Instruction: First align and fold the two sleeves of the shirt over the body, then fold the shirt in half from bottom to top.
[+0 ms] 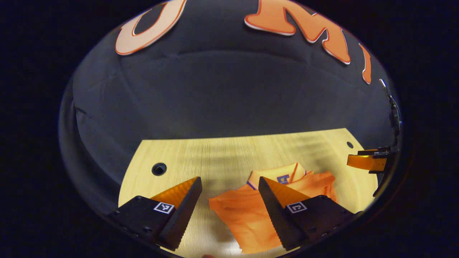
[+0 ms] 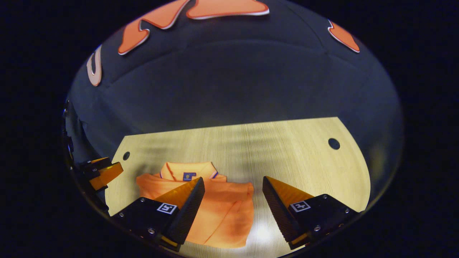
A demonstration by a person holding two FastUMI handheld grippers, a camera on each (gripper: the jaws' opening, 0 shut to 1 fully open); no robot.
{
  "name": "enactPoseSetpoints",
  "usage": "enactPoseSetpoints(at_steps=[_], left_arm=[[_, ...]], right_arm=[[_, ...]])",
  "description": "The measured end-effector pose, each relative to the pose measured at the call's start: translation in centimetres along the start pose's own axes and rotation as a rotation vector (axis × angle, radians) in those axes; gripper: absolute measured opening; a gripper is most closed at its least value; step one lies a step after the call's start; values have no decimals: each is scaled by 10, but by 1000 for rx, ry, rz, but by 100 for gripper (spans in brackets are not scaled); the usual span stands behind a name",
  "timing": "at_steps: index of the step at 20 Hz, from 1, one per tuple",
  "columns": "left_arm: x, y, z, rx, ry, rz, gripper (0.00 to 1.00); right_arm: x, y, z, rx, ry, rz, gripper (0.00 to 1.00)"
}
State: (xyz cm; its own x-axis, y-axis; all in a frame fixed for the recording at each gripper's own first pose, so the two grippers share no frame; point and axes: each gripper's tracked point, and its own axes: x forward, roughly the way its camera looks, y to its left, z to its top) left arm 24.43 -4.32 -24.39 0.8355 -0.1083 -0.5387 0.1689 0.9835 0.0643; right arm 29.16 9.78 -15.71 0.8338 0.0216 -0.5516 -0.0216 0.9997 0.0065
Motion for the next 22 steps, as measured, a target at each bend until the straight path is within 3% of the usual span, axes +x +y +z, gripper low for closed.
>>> enactPoseSetpoints(at_steps=[10, 12, 18, 22], left_arm=[[-153, -24, 102, 35, -320, 16, 97], [-187, -34, 117, 18, -366, -11, 97], [-257, -58, 134, -11, -458, -34, 97], [-290, -68, 123, -84, -484, -34, 97]], right_arm=[[-155, 11, 80, -7, -317, 81, 98], [-184, 6, 85, -31, -355, 80, 98], [-269, 7, 104, -87, -550, 100, 98], [-290, 9, 90, -119, -547, 141, 98]])
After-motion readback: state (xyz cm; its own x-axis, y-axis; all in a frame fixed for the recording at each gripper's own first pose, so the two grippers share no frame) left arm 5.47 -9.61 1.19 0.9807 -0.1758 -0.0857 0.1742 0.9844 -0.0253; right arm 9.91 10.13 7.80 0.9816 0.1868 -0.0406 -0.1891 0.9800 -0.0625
